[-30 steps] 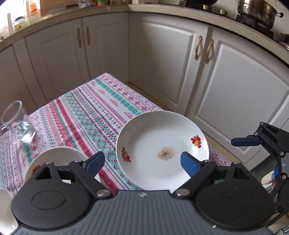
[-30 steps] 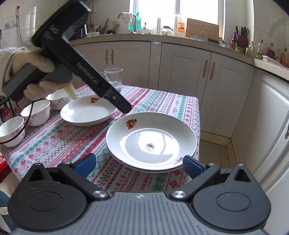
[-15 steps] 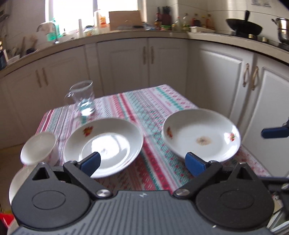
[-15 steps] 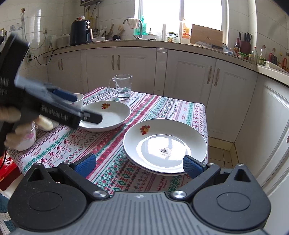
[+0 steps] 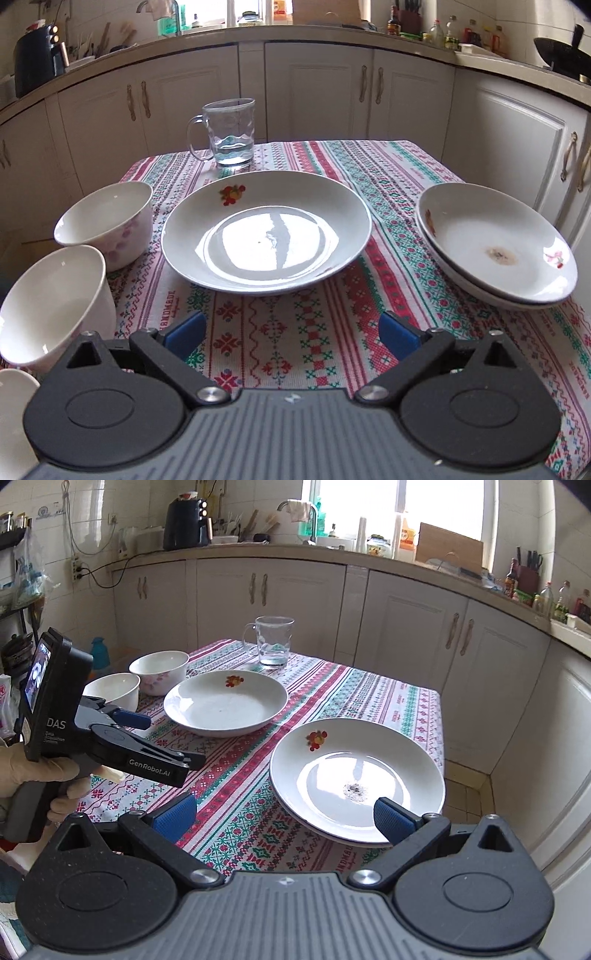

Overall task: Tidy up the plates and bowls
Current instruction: 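Move the right gripper to the flowered white plate and grasp its rim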

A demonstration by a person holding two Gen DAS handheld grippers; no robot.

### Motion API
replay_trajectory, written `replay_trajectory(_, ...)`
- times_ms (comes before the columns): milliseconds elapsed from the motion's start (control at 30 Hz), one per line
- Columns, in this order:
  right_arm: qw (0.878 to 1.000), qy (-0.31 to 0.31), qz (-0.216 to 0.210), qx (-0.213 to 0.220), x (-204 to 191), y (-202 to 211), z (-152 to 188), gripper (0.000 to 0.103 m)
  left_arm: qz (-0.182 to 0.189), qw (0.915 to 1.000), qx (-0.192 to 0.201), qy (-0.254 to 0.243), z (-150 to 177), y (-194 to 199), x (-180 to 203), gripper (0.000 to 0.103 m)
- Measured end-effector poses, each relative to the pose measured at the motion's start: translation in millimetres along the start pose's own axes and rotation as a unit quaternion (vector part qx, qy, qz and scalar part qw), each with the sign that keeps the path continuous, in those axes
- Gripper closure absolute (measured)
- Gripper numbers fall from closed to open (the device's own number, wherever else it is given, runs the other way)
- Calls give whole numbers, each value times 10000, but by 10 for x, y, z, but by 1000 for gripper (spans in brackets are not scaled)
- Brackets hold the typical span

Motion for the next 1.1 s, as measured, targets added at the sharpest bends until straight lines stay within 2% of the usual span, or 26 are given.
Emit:
replay_trajectory(300, 9988, 260, -306, -292, 84, -306, -160, 0, -18, 9996, -192, 201, 51, -281, -61, 3)
replay_trajectory(600, 9925, 828, -776, -448, 168, -637, -500, 0, -105, 9996, -133, 226, 0, -378, -82, 0)
replay_trajectory(833, 9811, 1272, -1375, -479, 147, -993, -798, 0, -255, 9991, -88, 328, -32, -440, -146, 0)
replay_trajectory(1100, 9625, 1448, -2125, -866, 84, -1553, -966, 0, -332, 9987, -83, 379, -63, -510, -192, 0)
Point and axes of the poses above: each gripper's, at about its wrist camera, not at the fingertips, and y roughly against the way its jaws point, x to its right, z to its underside, the point moved 6 cm from there along -y, roughly the way its jaws point, and after that the axes turned 8 degrees about x, right-handed, at the moved point
